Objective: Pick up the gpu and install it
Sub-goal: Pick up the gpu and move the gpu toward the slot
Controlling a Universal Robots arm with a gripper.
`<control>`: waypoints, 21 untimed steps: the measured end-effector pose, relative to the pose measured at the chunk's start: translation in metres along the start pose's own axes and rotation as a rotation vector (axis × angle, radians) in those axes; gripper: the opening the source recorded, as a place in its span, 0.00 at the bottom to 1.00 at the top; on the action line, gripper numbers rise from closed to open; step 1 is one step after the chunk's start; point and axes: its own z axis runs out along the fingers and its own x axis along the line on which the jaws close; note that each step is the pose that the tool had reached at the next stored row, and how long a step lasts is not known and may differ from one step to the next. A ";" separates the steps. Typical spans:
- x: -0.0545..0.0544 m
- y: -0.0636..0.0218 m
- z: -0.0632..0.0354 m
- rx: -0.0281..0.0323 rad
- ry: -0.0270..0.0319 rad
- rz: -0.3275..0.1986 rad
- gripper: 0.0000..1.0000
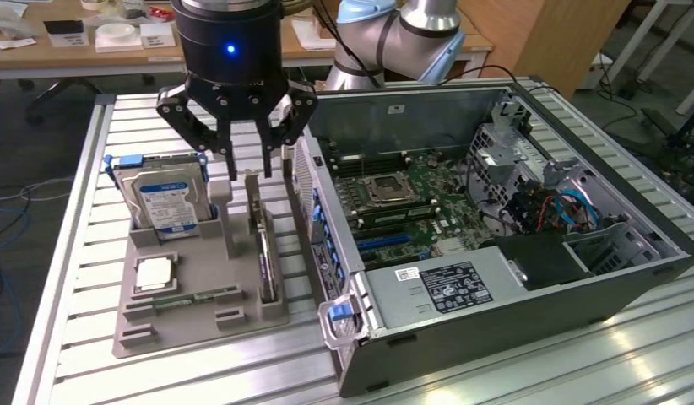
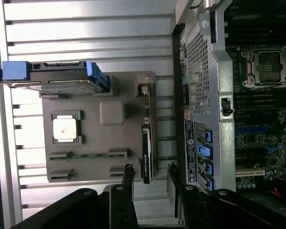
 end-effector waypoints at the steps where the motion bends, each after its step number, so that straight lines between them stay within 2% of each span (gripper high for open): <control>1: 0.000 0.0000 0.0000 0.0000 0.0000 0.000 0.42; 6: 0.000 -0.0002 0.0065 -0.0056 0.0004 0.000 0.42; 14: 0.000 -0.0008 0.0209 -0.0060 0.0004 0.000 0.42; 21: 0.001 -0.0010 0.0291 -0.0061 0.0004 0.000 0.42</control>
